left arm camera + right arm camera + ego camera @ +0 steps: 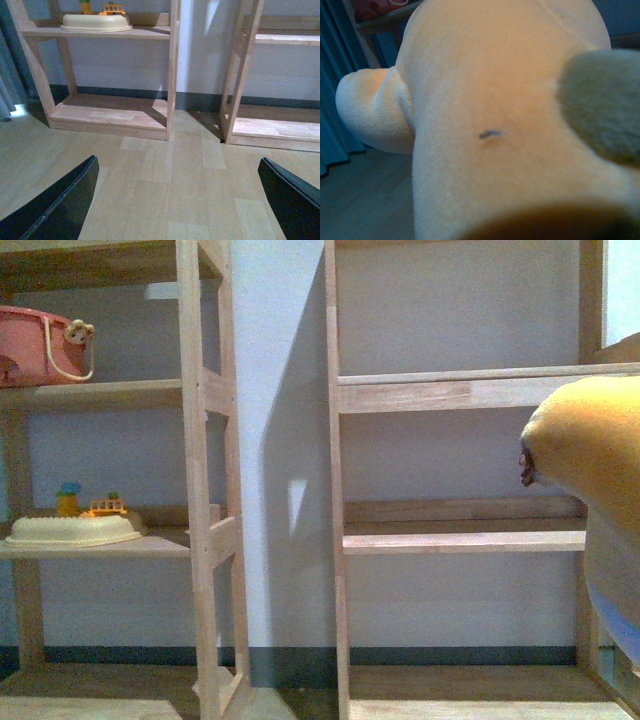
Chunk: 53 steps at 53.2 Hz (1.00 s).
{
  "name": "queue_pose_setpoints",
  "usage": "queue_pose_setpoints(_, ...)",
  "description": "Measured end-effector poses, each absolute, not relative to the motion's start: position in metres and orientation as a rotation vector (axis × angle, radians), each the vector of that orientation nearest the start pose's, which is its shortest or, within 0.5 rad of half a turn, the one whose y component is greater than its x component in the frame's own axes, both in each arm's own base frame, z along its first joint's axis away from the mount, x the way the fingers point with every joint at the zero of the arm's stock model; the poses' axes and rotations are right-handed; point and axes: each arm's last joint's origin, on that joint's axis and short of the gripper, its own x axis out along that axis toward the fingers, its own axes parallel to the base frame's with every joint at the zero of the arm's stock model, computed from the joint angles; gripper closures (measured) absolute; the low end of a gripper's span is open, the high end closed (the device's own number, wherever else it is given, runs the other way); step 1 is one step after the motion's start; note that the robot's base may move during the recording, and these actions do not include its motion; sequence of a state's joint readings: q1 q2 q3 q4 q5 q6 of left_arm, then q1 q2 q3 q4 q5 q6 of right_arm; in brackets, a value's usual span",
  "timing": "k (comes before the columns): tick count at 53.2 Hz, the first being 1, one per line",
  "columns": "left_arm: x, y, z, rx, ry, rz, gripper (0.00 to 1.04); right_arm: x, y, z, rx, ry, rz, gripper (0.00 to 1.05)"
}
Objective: Put away toys
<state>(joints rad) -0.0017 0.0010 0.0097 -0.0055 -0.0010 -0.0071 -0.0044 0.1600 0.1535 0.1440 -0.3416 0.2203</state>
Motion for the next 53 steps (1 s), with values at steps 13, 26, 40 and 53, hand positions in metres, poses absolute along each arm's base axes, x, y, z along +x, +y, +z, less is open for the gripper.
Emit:
queue_pose_setpoints(13,0.0971,-0.0002,0.1664,-0.007,-0.004,-0.002,0.06,0.0991,0.0094,0.2169,0.194,-0.097,0.353,0.84)
queue_pose_setpoints(26,0.0971,-0.0002,0.1664,-0.007,-0.004,-0.002,0.06,0.0991,0.0094,0.2169,0.194,-0.097,0.353,0.84)
queue_pose_setpoints(40,0.0971,-0.0002,0.1664,-0.007,-0.004,-0.002,0.06,0.0991,0.0094,0.2169,0.194,-0.097,0.353,0.84)
queue_pose_setpoints(53,0.0971,-0.0002,0.1664,-0.007,-0.004,-0.002,0.06,0.0991,0.0094,0.2169,0.194,-0.097,0.353,0.84)
